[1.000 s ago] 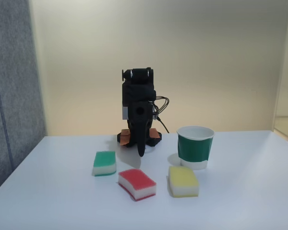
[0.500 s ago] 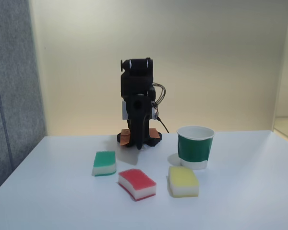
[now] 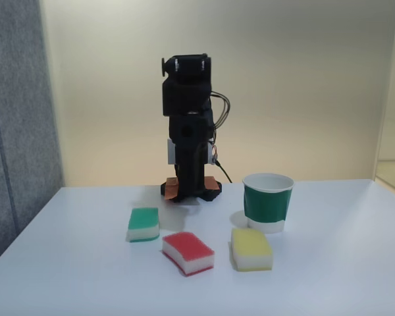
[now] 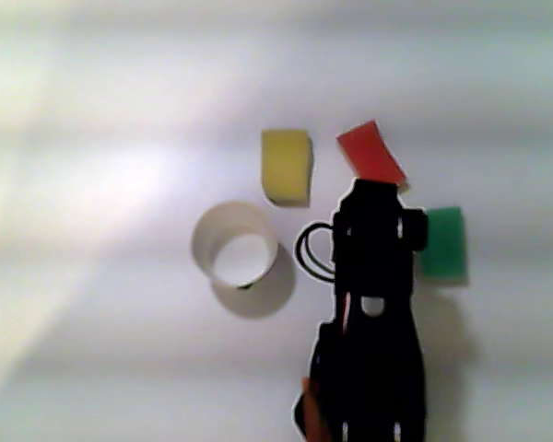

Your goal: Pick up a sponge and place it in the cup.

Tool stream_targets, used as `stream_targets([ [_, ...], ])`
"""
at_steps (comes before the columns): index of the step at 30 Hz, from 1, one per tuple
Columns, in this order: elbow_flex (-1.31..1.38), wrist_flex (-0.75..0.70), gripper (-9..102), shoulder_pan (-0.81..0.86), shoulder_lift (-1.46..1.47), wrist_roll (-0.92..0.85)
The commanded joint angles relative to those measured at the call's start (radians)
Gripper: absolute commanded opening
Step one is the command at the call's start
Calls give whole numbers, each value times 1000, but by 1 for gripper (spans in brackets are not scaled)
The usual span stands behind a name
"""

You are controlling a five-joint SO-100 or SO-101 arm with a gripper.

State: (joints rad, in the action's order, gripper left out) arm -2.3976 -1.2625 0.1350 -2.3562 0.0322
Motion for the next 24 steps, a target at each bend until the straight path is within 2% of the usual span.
stream_targets([
  [1,127,5,0,2,109,-9],
  [19,666,-29,0,2,713,-184],
  [22,712,-37,0,2,759,-273],
  [24,730,-57,0,-3,776,-410],
])
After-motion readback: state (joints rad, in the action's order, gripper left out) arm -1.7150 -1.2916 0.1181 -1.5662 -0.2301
